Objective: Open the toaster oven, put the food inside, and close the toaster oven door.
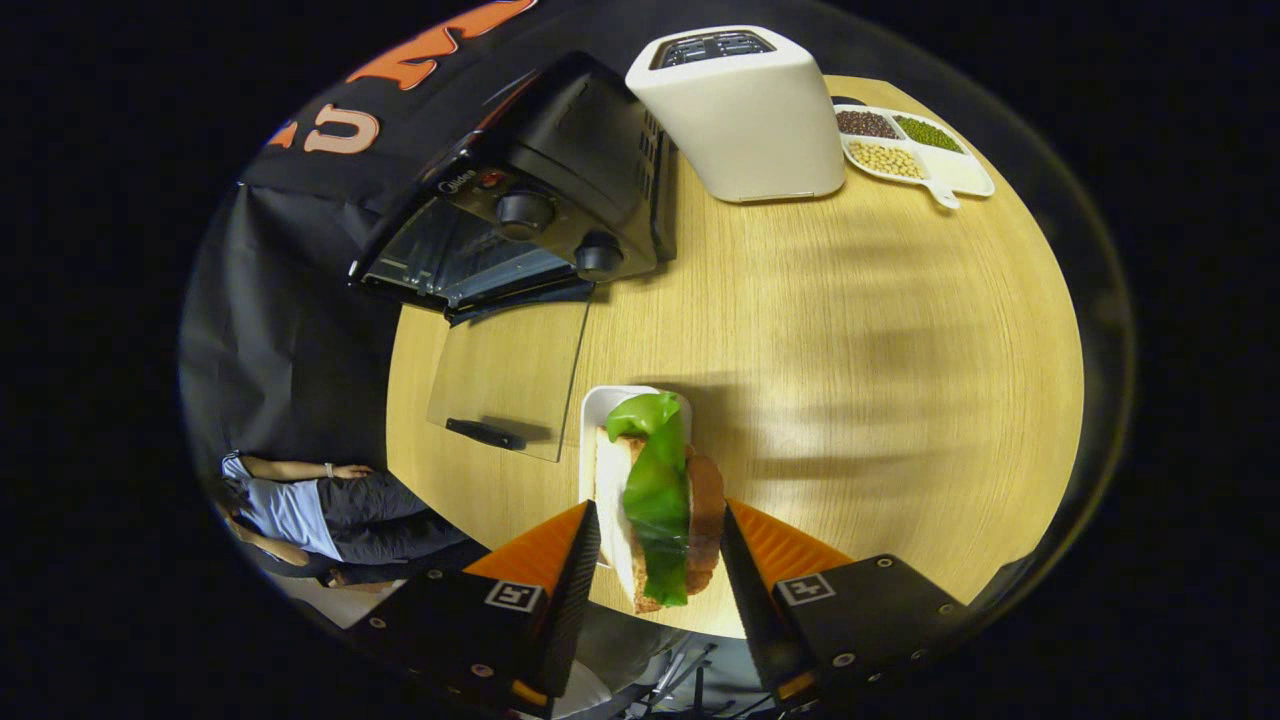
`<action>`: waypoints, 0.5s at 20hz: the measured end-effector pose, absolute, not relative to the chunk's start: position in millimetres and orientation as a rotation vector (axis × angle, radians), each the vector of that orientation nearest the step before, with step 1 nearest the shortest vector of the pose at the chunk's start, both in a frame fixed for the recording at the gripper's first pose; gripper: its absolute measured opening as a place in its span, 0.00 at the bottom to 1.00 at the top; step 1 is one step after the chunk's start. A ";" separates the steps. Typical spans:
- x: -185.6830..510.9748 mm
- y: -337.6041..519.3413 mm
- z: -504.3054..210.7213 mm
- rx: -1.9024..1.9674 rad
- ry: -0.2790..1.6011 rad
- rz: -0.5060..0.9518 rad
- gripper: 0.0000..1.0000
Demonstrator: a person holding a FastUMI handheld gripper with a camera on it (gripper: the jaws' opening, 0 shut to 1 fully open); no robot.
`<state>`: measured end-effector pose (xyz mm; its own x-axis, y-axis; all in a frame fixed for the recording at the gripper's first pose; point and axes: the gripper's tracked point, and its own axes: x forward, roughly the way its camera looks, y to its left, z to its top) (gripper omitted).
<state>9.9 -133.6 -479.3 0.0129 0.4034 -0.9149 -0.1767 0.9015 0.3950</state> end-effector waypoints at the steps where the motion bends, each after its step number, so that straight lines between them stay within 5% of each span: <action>1: 8.5 -133.5 -479.5 0.218 1.514 0.442 0.62; 5: 7.2 -131.2 -468.6 0.242 1.494 0.422 0.32; 10: -1.8 -132.7 -439.9 0.281 1.442 0.363 0.25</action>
